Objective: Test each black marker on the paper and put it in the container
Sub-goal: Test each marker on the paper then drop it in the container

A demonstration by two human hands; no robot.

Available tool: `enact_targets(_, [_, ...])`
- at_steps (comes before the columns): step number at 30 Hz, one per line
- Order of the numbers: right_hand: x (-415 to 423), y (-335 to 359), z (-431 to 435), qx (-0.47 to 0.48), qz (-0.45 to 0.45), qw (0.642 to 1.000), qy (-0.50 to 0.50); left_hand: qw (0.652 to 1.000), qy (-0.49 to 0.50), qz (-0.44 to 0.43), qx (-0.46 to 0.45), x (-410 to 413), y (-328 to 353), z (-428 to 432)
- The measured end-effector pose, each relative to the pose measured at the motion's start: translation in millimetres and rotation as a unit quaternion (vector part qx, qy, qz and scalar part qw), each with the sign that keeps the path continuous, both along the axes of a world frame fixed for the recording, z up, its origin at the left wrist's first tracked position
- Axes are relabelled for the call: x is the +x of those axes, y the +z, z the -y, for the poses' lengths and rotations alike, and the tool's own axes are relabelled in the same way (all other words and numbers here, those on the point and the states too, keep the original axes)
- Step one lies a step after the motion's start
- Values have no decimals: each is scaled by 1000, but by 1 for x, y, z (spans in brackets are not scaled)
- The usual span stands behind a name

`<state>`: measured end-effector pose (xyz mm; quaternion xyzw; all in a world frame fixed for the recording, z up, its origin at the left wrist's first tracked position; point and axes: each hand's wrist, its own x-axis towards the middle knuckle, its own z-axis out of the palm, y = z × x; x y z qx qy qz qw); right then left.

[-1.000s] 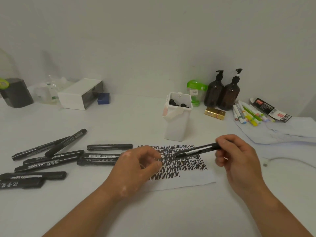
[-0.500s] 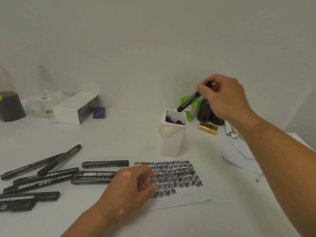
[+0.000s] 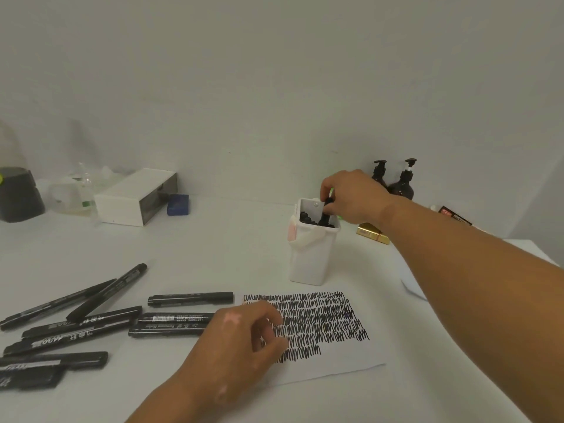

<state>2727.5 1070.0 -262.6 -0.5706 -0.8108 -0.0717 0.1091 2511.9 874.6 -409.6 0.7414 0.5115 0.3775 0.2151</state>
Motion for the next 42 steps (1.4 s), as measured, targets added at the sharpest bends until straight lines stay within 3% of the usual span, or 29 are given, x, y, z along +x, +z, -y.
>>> enact_targets(13, [-3, -3, 6, -71, 67, 995, 3, 1000, -10, 0, 4, 1, 0, 1])
enact_targets(17, [7, 11, 19, -15, -37, 999, 24, 1000, -10, 2, 1, 1, 1, 1])
enact_targets(23, [39, -17, 84, 54, -222, 972, 59, 1000, -2, 2, -10, 0, 0, 1])
enact_targets(31, [57, -132, 151, -76, -344, 936, 14, 1000, 9, -7, -6, 1, 2, 1])
enact_targets(38, [55, -157, 157, -25, -371, 928, 18, 998, 1, -61, 2, 0, 5, 4])
enact_targets(42, [56, -158, 157, -18, -386, 922, 30, 991, 76, -107, 14, -23, 15, 2])
